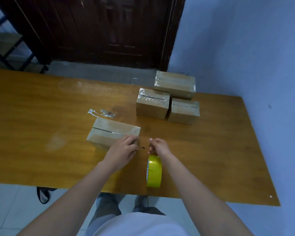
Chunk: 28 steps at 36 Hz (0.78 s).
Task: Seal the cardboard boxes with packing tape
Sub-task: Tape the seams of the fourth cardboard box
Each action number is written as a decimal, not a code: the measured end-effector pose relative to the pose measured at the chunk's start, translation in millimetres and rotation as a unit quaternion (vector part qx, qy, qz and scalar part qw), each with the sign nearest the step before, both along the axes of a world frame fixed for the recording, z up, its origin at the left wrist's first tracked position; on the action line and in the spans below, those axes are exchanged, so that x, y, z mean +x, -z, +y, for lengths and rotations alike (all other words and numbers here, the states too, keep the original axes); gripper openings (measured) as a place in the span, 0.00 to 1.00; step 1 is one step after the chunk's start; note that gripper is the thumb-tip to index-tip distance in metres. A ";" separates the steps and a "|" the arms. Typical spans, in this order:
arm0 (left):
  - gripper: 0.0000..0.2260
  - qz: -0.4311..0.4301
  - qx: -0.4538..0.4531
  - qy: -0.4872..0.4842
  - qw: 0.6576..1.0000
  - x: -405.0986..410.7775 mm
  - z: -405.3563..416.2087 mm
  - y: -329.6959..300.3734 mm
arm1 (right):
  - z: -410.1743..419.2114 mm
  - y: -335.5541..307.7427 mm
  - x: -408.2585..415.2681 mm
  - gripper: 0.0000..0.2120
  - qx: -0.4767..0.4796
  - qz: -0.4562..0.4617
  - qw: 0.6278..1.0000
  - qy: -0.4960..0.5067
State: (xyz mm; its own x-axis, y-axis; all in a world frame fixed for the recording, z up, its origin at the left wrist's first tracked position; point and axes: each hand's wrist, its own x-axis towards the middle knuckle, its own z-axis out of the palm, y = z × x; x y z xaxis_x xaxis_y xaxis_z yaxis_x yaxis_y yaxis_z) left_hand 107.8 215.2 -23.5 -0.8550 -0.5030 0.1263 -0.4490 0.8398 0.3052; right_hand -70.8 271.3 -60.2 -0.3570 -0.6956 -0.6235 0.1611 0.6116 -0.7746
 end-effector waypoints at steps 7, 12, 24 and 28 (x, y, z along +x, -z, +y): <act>0.12 -0.030 -0.023 0.023 0.999 17.2 -7.8 1.3 | -3.1 -1.9 2.4 0.13 0.004 0.003 1.000 0.008; 0.16 -0.094 -0.090 0.091 0.987 25.6 -12.7 -4.3 | -4.4 -1.7 2.9 0.13 0.010 0.000 1.000 0.025; 0.15 -0.104 -0.070 0.088 0.988 36.0 -15.1 15.4 | -4.9 -4.4 4.0 0.14 0.018 -0.005 1.000 0.024; 0.23 0.044 0.073 -0.073 0.994 21.9 2.7 0.2 | -4.7 -7.6 5.0 0.14 0.009 0.010 1.000 -0.007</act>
State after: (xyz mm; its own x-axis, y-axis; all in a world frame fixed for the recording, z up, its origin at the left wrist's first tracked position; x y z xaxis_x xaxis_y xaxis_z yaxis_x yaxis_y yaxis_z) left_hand 129.6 217.9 -23.8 -0.7601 -0.6397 0.1145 -0.5293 0.7116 0.4620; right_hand -65.8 266.6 -52.6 -0.3598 -0.6891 -0.6290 0.1358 0.6283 -0.7661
